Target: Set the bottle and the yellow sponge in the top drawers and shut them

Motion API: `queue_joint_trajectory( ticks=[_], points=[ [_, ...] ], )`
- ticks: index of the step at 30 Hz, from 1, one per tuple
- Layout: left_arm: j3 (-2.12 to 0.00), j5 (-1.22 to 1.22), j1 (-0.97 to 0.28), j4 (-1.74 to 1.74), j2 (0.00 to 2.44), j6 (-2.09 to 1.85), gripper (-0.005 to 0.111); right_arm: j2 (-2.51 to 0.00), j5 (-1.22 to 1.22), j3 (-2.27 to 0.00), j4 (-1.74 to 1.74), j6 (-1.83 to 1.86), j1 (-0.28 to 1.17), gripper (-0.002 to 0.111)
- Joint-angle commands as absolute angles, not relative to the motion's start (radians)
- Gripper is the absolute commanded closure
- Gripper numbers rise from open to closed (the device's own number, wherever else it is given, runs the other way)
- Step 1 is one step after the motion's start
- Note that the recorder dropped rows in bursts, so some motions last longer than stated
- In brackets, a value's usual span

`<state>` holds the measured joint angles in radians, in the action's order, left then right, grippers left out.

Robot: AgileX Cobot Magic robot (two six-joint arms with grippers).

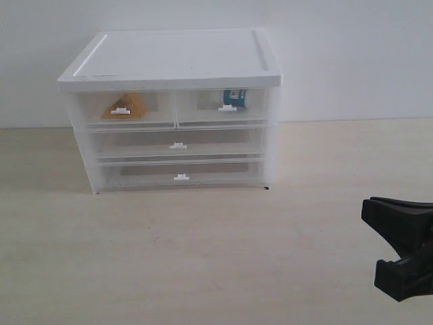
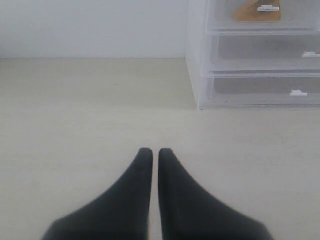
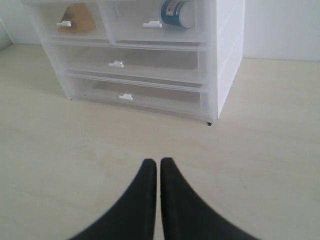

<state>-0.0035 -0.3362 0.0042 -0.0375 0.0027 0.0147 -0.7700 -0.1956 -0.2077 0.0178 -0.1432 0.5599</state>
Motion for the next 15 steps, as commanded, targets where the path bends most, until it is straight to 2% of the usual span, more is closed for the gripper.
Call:
queue_joint_trajectory(
  ticks=[1, 9, 15],
  points=[
    [0.000, -0.336, -0.001, -0.043, 0.000, 0.008, 0.103, -0.766, -0.202, -0.210, 0.016, -0.141, 0.558, 0.108],
    [0.000, -0.336, -0.001, -0.043, 0.000, 0.008, 0.103, -0.750, -0.202, -0.210, 0.021, -0.153, 0.553, 0.108],
    [0.000, -0.336, -0.001, -0.043, 0.000, 0.008, 0.103, -0.559, -0.014, -0.210, 0.032, -0.245, 0.419, 0.108]
  ],
)
